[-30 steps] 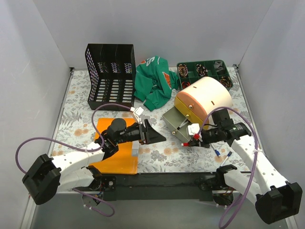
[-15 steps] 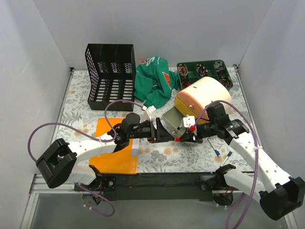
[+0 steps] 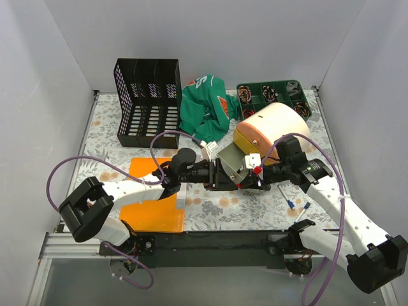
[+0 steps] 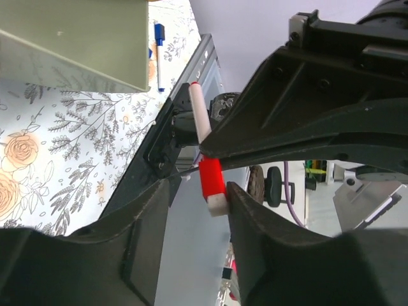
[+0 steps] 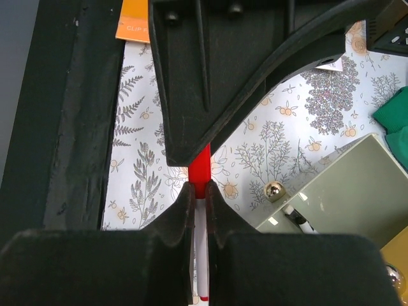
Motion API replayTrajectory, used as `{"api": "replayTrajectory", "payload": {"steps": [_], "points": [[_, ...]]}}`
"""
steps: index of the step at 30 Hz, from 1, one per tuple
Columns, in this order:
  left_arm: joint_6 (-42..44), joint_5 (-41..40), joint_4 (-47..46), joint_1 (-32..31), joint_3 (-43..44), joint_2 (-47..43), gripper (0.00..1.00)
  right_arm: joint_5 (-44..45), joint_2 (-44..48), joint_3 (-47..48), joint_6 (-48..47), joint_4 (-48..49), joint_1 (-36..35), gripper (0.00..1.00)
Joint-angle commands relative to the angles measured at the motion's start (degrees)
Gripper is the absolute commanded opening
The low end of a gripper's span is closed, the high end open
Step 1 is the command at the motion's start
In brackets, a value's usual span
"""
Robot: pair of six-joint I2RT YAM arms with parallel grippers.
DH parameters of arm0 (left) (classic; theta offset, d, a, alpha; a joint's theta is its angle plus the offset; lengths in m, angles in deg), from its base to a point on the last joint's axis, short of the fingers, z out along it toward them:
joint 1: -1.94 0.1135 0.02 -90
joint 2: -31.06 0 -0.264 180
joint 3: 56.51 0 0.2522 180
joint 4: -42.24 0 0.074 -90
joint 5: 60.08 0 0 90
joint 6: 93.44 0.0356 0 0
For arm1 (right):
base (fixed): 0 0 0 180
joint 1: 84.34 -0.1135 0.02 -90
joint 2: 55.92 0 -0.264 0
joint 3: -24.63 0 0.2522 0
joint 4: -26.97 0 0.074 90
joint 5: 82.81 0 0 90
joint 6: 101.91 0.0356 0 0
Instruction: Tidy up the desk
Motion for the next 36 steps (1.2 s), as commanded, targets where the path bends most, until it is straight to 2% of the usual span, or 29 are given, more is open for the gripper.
{"api": "replayTrajectory", "payload": {"steps": [1,5,11,14,15,16,18,23,27,29,36], "points": [[0.02,2.71,-2.37,-0.39,2.40,0.11,0.35,-1.53,0.12,0.24,0.40,1.71,-0.46,0.01],[-0.24,3.86,-3.08,-0.39,2.92,0.73,0.21,-1.44,0.29,-0.11,0.40,1.88,-0.46,0.01],[0.81,3.51,-2.99,-0.39,3.45,0.73,0.14,-1.35,0.91,-0.81,0.40,1.89,-0.46,0.01],[1.34,3.60,-2.73,-0.39,3.98,0.73,0.07,-0.83,1.26,-0.99,0.84,1.89,-0.46,0.16],[2.38,3.42,-2.29,-0.39,4.15,0.64,0.06,-0.39,1.69,-0.99,1.10,1.97,-0.46,0.39],[2.92,3.07,-0.98,-0.39,4.59,0.55,0.06,0.22,1.96,-0.90,1.36,1.97,-0.29,0.48],[4.93,2.37,0.34,-0.13,4.86,0.11,0.05,3.03,3.36,-0.55,1.54,2.06,-0.20,0.59],[10.03,0.79,7.46,2.68,6.26,-0.41,0.04,7.08,7.67,0.85,2.42,1.80,5.94,0.66],[14.60,0.34,13.26,5.32,8.54,0.81,0.03,6.03,12.49,2.35,3.21,1.71,14.98,0.68],[17.58,0.26,17.12,6.46,10.12,1.87,0.03,5.24,13.91,2.79,3.39,1.53,17.19,0.68],[25.77,4.91,31.01,8.93,26.70,13.19,0.05,4.44,17.86,2.62,4.53,0.39,23.26,0.72]]}}
